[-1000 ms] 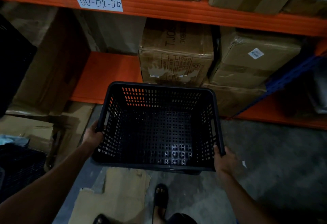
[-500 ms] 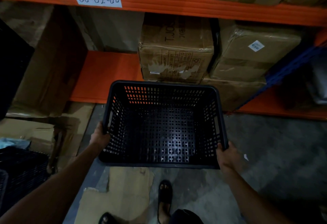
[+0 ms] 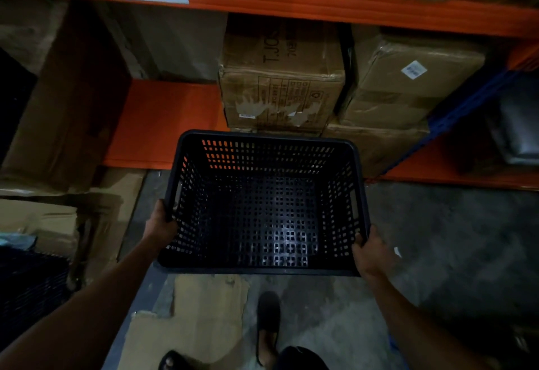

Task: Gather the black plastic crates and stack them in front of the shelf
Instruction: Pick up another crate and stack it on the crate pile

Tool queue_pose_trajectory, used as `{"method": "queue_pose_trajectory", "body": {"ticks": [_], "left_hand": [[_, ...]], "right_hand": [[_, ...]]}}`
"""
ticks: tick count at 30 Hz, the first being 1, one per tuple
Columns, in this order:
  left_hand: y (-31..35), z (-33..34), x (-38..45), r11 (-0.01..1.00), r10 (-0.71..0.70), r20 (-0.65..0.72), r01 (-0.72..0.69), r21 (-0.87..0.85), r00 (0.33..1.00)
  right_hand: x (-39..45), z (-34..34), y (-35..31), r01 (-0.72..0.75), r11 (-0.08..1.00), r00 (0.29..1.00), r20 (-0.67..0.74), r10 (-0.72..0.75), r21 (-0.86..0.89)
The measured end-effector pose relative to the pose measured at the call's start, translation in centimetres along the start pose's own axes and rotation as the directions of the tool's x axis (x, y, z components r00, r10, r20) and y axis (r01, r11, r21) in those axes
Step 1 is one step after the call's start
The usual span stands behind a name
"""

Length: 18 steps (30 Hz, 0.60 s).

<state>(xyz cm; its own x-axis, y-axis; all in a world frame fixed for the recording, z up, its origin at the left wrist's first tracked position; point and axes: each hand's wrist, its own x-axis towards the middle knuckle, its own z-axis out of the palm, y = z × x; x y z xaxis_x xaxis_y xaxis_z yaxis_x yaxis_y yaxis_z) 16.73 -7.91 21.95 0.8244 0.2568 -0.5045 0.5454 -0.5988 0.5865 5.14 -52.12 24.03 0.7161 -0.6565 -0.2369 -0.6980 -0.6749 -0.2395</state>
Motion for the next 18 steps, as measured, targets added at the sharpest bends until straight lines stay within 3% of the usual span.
{"method": "queue_pose_trajectory", "body": {"ticks": [6,11,14,18], "left_hand": [[2.4,0.2,-2.4,0.996,-0.022,-0.063,0.027,0.081,0.998],[0.8,0.2,-0.7,0.988,-0.059,0.005,0.058,0.142,0.998],[3.2,-0.9,-2.8,0.986,-0.048,0.065,0.037,0.164,0.997],[4.7,-1.1,-4.7,0.993,-0.042,0.021,0.040,0.114,0.999]], "right_hand": [[0.2,0.7,-0.3,0.007,1.000,0.998,-0.061,-0.006,0.010],[-0.5,1.2,0.1,0.064,0.998,0.995,-0.079,-0.063,0.017],[-0.4,1.6,0.3,0.057,0.997,0.997,-0.050,-0.059,-0.057],[-0.7,0.3,-1.9,0.237,0.948,0.970,0.004,-0.242,-0.212]]}}
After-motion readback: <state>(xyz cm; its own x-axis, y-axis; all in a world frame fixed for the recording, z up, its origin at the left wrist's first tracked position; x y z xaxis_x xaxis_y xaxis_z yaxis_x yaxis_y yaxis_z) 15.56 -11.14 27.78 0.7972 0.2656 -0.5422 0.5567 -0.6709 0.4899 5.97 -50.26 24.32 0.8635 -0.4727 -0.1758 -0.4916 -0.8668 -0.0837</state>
